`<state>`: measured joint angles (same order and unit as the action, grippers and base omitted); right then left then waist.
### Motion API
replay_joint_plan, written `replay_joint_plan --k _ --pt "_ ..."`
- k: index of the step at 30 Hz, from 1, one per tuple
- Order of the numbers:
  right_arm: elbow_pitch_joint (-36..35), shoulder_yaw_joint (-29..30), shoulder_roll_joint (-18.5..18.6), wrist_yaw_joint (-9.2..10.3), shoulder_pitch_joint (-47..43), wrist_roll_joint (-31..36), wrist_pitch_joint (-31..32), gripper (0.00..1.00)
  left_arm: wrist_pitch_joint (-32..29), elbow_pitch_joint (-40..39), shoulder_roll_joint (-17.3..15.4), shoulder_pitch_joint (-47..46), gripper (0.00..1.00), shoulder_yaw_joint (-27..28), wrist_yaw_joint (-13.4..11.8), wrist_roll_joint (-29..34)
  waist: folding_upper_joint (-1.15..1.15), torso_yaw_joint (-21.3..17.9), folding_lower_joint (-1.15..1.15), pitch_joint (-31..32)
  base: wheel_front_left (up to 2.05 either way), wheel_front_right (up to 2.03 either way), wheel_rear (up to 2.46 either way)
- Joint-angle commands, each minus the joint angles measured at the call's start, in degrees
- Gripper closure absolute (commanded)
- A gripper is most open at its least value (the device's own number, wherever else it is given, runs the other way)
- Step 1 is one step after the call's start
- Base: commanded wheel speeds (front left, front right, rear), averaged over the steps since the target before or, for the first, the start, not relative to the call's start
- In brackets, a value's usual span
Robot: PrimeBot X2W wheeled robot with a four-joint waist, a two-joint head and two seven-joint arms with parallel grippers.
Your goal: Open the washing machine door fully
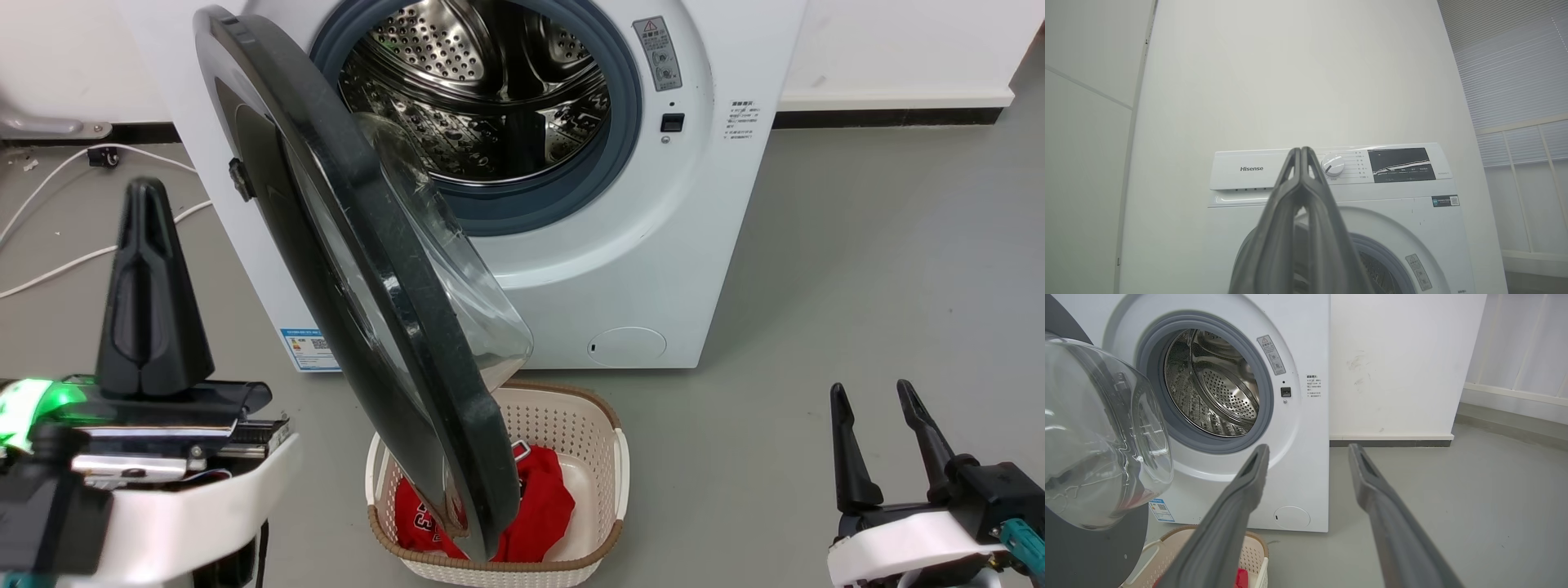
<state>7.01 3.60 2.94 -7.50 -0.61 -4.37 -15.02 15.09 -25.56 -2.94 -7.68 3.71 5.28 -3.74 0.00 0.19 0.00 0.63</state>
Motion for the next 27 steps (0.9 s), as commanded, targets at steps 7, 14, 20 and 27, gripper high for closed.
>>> replay_joint_plan --k 7,14,20,27 --pt "-0.2 -0.1 -0.1 0.02 0.8 0.4 -0.2 0.00 0.1 -7.3 0.1 -0.9 1.00 -9.3 1.4 -0.4 0.00 -0.3 0.00 -0.2 0.00 0.00 0.00" --pt "-0.2 -0.1 -0.1 0.02 0.7 0.6 -0.2 0.00 0.1 -3.9 -2.0 2.5 1.00 -21.2 2.1 -1.0 0.00 -0.4 0.00 -0.2 0.00 0.00 0.00" --pt "0.0 -0.1 -0.1 0.02 0.4 0.7 -0.2 0.00 0.1 3.8 -6.4 7.5 1.00 -32.2 2.2 -3.3 0.00 -0.3 0.00 0.0 0.00 0.00 0.00" --pt "0.5 -0.3 -0.1 0.02 0.4 0.3 -0.2 0.00 -0.1 15.3 -9.7 11.9 1.00 -39.6 2.2 -6.1 0.00 0.0 0.00 0.0 0.00 0.00 0.00"
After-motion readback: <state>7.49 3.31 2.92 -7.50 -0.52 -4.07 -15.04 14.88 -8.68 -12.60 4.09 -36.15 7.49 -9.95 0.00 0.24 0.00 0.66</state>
